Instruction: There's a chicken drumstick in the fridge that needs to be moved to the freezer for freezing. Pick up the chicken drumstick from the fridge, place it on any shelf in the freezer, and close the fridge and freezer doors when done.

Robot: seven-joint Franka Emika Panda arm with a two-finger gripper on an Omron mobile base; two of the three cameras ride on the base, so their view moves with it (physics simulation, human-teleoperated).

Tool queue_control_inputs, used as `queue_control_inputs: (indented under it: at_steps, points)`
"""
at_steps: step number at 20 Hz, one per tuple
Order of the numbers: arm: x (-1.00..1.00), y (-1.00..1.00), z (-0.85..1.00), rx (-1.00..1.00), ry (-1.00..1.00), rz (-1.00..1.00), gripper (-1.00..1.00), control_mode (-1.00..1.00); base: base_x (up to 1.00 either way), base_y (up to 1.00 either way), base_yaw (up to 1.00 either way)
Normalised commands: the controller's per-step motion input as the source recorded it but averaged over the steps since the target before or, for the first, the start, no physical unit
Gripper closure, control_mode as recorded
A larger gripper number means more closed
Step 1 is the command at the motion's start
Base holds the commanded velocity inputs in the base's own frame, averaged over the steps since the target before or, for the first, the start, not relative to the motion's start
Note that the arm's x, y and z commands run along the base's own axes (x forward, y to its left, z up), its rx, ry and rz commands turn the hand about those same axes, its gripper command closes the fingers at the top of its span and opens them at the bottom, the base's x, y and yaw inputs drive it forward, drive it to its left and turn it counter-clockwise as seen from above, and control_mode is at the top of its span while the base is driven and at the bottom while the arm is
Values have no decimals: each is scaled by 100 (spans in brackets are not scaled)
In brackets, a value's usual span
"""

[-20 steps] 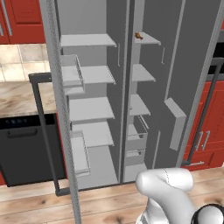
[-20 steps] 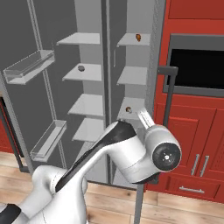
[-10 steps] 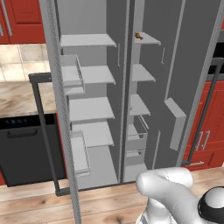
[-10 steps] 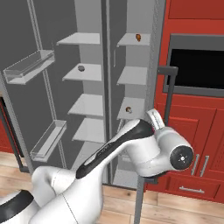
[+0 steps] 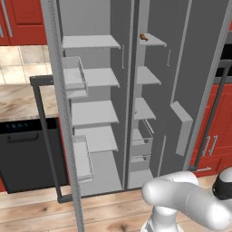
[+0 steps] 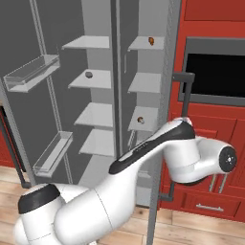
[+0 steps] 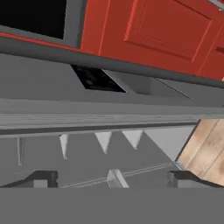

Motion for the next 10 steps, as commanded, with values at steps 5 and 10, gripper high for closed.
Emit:
queue_control_inputs:
  at_steps: [5,10]
  points:
    - [-4,-2,-27,16,32,10,-100,-100,0,0,0]
    - [0,0,-57,15,-12,0,-100,-100,0,0,0]
